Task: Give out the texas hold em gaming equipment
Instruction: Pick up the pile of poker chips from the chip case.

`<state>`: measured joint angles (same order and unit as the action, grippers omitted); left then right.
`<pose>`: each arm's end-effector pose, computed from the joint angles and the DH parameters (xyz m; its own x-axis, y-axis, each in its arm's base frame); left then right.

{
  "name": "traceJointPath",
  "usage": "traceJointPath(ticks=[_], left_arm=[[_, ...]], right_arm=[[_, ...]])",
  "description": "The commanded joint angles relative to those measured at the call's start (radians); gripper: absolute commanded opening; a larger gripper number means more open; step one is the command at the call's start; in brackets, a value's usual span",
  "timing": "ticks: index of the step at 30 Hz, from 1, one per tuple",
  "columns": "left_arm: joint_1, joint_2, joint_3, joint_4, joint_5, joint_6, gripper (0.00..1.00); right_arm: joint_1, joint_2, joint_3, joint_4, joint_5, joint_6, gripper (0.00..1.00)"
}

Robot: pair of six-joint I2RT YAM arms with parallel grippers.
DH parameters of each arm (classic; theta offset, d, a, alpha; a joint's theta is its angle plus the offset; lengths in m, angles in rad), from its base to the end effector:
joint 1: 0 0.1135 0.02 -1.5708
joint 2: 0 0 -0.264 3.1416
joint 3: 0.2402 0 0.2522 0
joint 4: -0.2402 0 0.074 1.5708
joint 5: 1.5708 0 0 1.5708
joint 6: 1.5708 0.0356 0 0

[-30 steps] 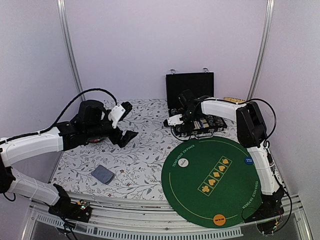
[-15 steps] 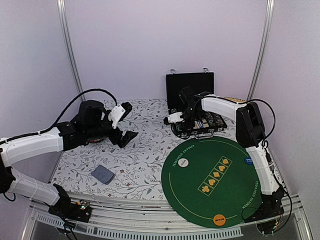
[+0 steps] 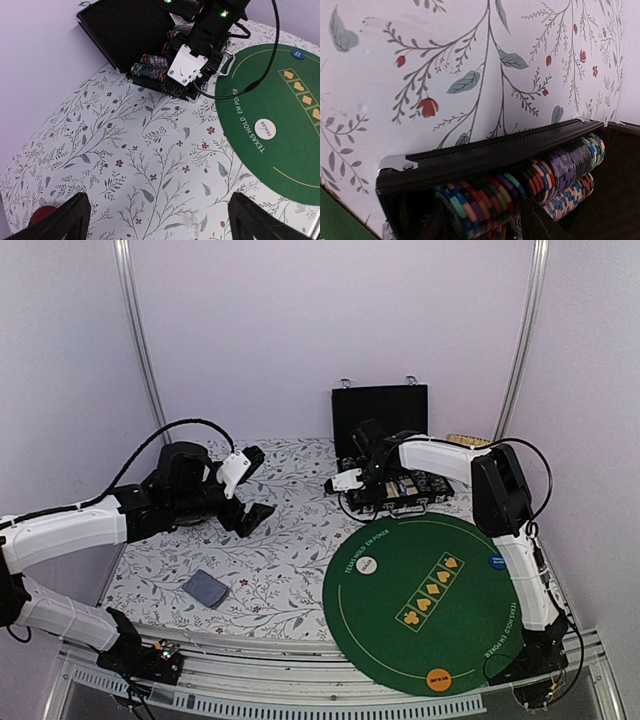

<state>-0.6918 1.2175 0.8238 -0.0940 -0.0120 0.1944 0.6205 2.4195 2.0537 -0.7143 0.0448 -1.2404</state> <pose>0.2118 -0.1749 0.2713 -0.2324 0.4434 -0.8657 0.6876 0.7044 0.1762 0.4240 0.3010 0.1598 0.3004 -0.9468 -0.1155 -0.8616 -0.2174 -0.4586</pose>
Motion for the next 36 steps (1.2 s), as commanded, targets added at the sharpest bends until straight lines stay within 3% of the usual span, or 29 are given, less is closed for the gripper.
traceJointPath(ticks=[1, 13, 26, 36], left_arm=[[0.003, -0.019, -0.011, 0.007, -0.001, 0.011, 0.98], [0.002, -0.024, -0.011, 0.007, -0.003, 0.014, 0.98], [0.002, -0.026, -0.01, 0.005, -0.003, 0.013, 0.98], [0.002, -0.029, -0.012, 0.007, -0.003, 0.014, 0.98]], right_arm=[[0.024, 0.163, -0.028, -0.185, -0.045, 0.006, 0.51], [0.007, 0.199, -0.025, -0.325, -0.068, 0.012, 0.51], [0.024, 0.049, -0.087, -0.242, -0.113, 0.007, 0.47], [0.021, 0.126, -0.045, -0.269, -0.103, -0.001, 0.49]])
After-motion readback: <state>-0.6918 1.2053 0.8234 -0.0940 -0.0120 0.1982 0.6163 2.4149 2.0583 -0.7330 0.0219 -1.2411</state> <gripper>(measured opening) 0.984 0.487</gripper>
